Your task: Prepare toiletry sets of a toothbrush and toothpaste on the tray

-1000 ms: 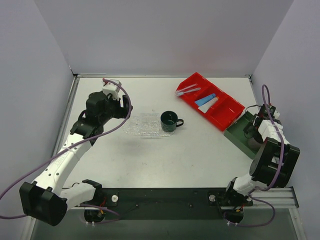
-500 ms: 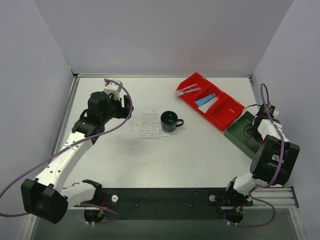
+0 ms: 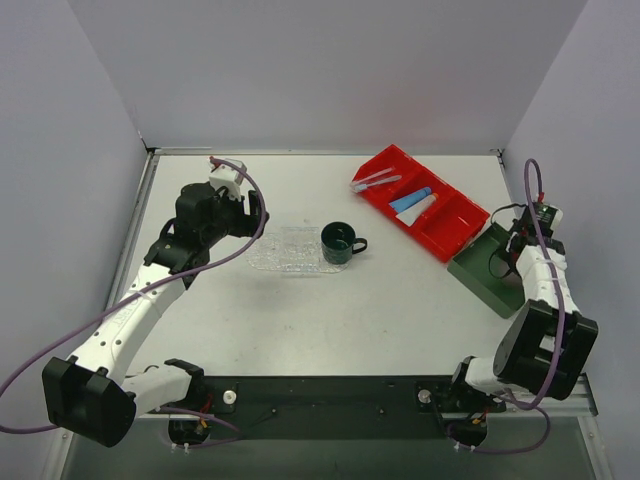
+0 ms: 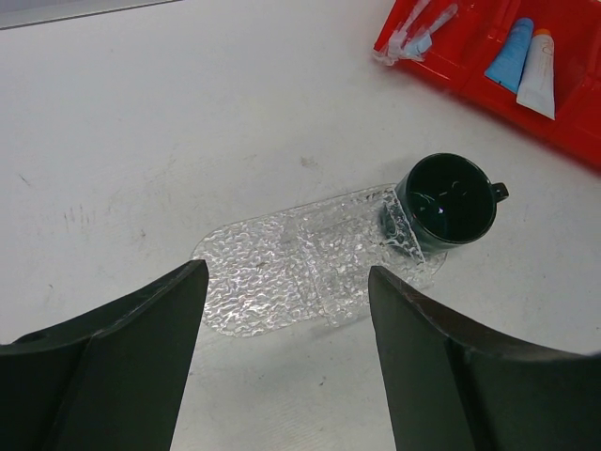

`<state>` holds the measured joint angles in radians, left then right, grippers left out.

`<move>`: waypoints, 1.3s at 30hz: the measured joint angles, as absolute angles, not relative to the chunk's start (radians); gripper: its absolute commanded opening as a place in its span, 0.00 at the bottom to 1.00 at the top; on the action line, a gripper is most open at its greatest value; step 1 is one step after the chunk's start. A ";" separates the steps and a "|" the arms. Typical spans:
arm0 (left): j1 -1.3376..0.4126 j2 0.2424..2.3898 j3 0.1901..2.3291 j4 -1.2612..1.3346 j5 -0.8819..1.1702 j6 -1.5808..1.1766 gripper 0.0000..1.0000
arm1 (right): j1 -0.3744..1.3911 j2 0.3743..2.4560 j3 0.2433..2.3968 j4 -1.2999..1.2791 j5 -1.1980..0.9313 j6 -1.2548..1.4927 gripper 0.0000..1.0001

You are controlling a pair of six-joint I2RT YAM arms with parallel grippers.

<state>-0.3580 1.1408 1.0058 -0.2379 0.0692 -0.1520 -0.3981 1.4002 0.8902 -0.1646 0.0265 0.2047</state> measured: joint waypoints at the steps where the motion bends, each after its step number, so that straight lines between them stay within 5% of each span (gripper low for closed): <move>1: -0.358 1.141 1.005 -0.235 0.072 -0.152 0.79 | -0.390 1.375 0.891 -0.168 0.023 0.204 0.00; 18: -0.428 1.179 1.005 -0.227 0.174 -0.136 0.79 | 0.071 1.133 1.181 -0.412 -0.225 0.091 0.00; 39: -0.575 1.221 0.933 0.041 0.830 -0.209 0.78 | 0.749 1.060 1.196 -0.693 -0.548 0.007 0.00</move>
